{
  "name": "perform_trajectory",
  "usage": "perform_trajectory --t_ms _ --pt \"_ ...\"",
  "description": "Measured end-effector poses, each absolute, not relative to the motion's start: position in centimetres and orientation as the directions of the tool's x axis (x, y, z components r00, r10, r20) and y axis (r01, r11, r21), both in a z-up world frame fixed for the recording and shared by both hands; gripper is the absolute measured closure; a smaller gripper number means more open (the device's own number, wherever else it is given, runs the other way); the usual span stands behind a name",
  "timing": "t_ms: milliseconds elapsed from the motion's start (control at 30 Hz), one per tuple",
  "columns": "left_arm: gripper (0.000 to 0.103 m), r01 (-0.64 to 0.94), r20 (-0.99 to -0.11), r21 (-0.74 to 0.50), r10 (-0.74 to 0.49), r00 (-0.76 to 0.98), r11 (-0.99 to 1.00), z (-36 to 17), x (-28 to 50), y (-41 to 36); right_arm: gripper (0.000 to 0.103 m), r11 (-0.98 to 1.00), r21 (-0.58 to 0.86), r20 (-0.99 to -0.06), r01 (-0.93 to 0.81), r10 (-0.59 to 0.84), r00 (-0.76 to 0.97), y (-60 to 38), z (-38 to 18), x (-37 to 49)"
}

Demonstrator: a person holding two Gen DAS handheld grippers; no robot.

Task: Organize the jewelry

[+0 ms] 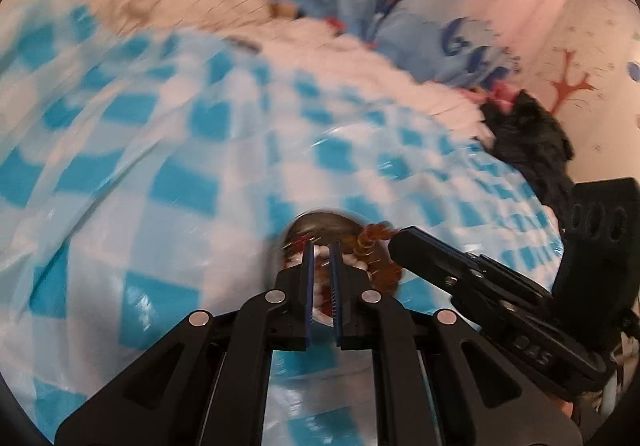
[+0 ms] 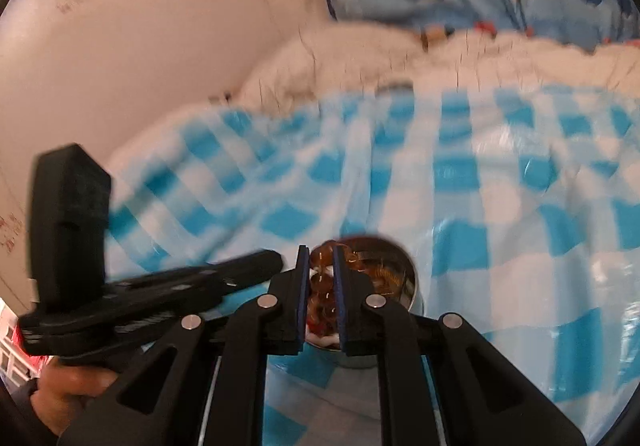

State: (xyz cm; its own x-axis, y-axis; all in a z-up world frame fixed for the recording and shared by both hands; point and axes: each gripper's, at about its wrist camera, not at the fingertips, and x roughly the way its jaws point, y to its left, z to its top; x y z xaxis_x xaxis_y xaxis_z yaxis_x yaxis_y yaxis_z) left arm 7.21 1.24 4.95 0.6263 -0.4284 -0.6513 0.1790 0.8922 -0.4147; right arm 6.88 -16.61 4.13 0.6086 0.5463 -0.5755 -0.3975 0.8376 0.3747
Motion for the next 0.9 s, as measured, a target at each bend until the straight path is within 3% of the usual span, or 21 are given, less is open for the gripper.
perform_trajectory --t_ms 133,200,267,300,400,533,700,833,900 --pt "0.095 0.170 -0.657 -0.405 -0.415 0.630 0.898 4.8 6.6 2.3 0.090 0.839 0.385 -0.574 -0.384 0.544 0.612 -17.3 3.7 6.0" --pt "0.089 0.169 -0.653 -0.400 -0.409 0.637 0.901 4.9 5.8 2.6 0.088 0.842 0.381 -0.568 -0.381 0.539 0.622 -17.8 4.2 4.8" --pt "0.078 0.165 -0.658 -0.364 -0.379 0.651 0.917 4.9 4.8 2.6 0.066 0.859 0.359 -0.566 -0.365 0.511 0.646 -18.3 4.4 2.6" --pt "0.070 0.160 -0.662 -0.336 -0.354 0.661 0.928 4.9 4.0 2.4 0.061 0.872 0.340 -0.566 -0.353 0.490 0.663 -18.3 4.4 1.3" --pt "0.062 0.162 -0.673 -0.283 -0.316 0.669 0.945 4.4 1.9 1.6 0.058 0.916 0.264 -0.599 -0.303 0.402 0.693 -18.5 2.9 -2.5" --pt "0.049 0.171 -0.679 -0.192 -0.257 0.688 0.966 3.5 -0.9 0.1 0.037 0.961 0.189 -0.607 -0.204 0.277 0.745 -18.7 1.3 -5.1" --pt "0.034 0.164 -0.666 -0.118 -0.200 0.719 0.979 2.2 -3.4 -0.9 0.033 0.981 0.143 -0.595 -0.128 0.188 0.781 -18.6 -0.1 -6.0" --pt "0.025 0.123 -0.663 -0.101 -0.159 0.732 0.987 0.9 -3.8 -0.9 0.015 0.985 0.158 -0.569 -0.066 0.146 0.809 -19.7 0.1 -6.6" --pt "0.024 0.104 -0.678 -0.109 -0.151 0.720 0.989 0.2 -3.5 -0.7 0.014 0.985 0.160 -0.570 -0.057 0.139 0.810 -19.9 0.1 -6.6"
